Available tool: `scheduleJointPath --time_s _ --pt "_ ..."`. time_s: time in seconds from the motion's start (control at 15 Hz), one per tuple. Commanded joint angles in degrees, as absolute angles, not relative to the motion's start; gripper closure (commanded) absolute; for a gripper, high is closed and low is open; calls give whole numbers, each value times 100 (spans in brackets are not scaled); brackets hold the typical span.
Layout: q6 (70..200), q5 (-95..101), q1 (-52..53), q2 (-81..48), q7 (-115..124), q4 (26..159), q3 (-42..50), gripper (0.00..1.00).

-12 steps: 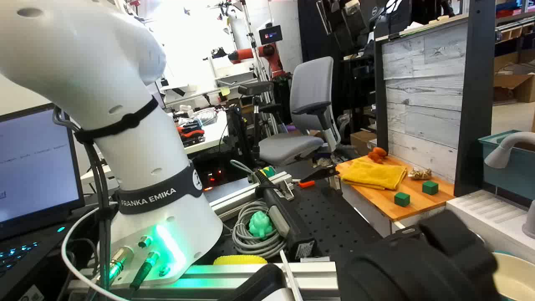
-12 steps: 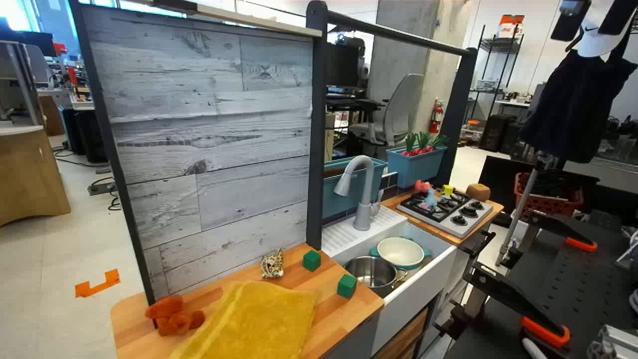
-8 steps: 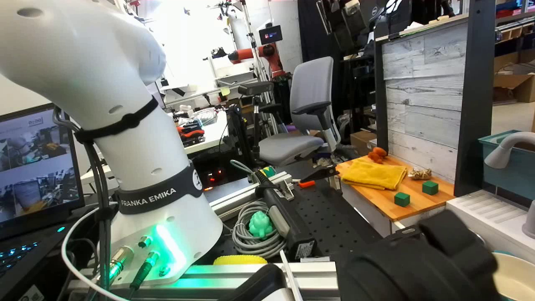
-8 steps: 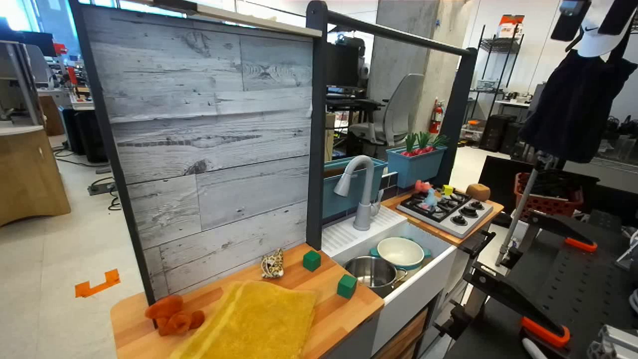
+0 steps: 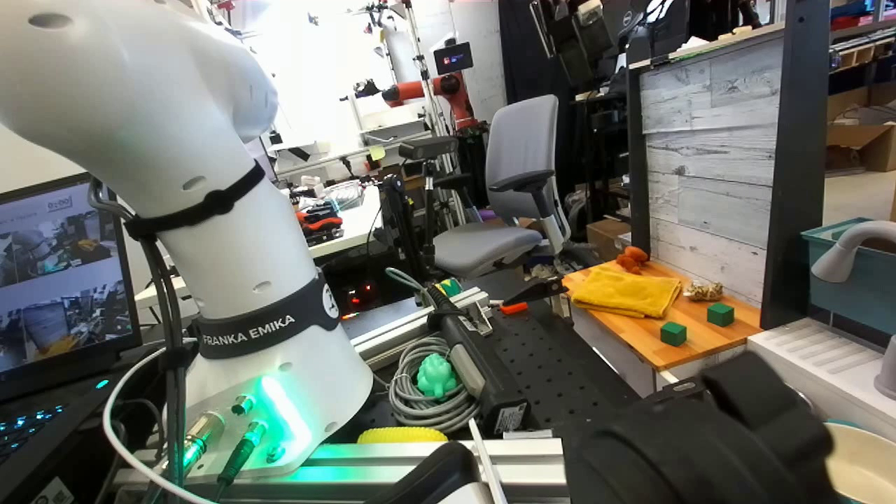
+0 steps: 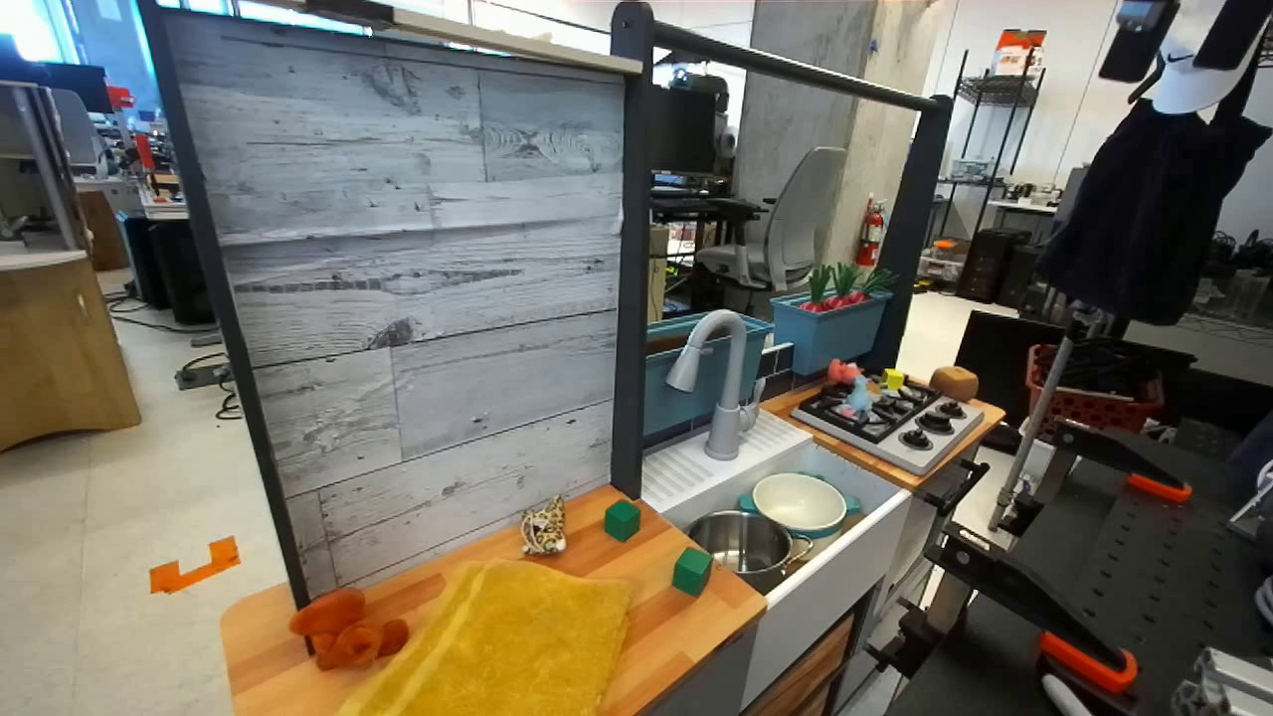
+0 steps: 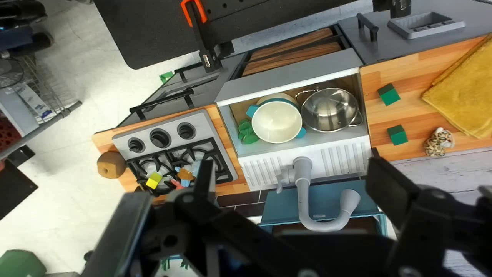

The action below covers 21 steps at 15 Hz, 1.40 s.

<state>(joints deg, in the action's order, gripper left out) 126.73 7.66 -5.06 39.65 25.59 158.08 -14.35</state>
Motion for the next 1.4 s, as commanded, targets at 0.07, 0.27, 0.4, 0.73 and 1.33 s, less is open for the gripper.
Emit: scheduleJointPath --time_s 0.07,0.27,0.4,0.73,1.33 --pt "13478 99 -85 3717 1969 15802 -803 0" --pt "13850 -729 365 3478 1409 15813 -345 0" --pt "13601 -606 178 3590 1519 15811 -537 0" --pt "14083 -1428 632 3345 1011 15813 -14 0" --pt "14138 -2114 643 2984 264 15841 355 0"
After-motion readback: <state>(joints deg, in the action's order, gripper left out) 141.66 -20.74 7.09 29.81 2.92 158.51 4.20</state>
